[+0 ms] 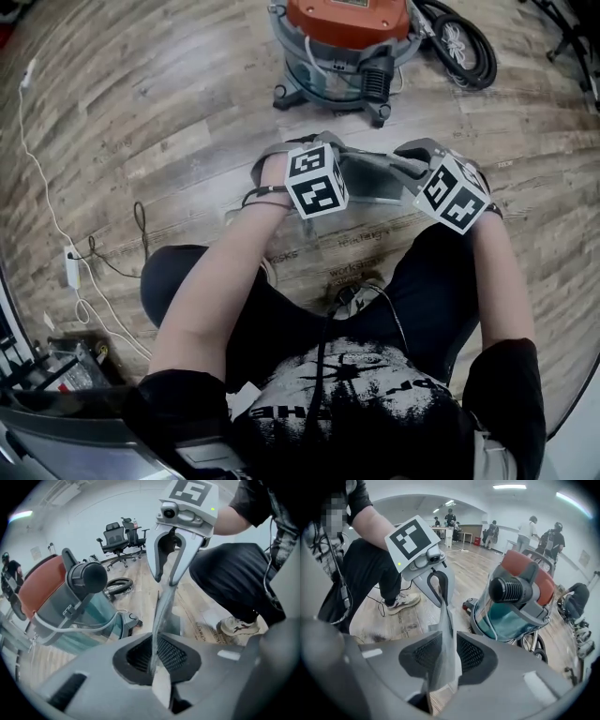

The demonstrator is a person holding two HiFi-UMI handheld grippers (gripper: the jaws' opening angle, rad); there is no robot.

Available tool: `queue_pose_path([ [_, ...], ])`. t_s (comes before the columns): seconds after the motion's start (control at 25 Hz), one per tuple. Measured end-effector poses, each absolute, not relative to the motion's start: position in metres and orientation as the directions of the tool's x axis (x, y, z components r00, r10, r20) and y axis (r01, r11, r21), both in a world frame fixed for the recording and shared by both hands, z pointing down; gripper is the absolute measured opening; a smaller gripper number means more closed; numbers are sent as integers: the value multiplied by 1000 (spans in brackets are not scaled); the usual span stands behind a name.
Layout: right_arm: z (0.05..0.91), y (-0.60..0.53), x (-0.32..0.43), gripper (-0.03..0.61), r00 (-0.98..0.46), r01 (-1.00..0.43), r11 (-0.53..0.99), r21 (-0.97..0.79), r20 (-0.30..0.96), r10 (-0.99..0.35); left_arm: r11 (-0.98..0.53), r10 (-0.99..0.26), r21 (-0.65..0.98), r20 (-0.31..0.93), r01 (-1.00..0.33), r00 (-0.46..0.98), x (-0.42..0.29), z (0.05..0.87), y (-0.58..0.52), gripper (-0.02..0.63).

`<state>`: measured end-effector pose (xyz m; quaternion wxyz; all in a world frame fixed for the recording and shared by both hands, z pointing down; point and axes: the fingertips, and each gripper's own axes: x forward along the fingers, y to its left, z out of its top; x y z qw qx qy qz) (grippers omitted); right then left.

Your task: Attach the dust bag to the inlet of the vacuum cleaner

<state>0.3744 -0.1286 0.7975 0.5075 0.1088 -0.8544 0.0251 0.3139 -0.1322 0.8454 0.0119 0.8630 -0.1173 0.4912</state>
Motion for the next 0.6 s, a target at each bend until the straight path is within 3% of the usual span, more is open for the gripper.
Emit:
queue_pose_path([
  [0.12, 773, -139, 368, 174, -487, -209, 975, 70, 858, -166, -965, -210, -96, 838, -243, 504, 307, 829, -143, 25],
  [0.24, 762, -140, 359, 214, -460, -162, 981, 110, 871, -174, -960, -249, -138, 821, -244, 514, 304, 810, -152, 25],
  [0.4, 769, -153, 354, 219, -377, -92, 974, 205, 899, -224, -958, -281, -198, 794, -209, 539, 310, 784, -160, 25],
  [0.48, 772, -161, 356, 187, -339, -66, 970, 236, 909, -244, -955, -293, -217, 780, -200, 553, 314, 772, -164, 25],
  [0.6, 770, -169, 357, 45, -311, -57, 958, 280, 907, -283, -955, -296, -231, 776, -186, 558, 314, 765, -166, 25],
])
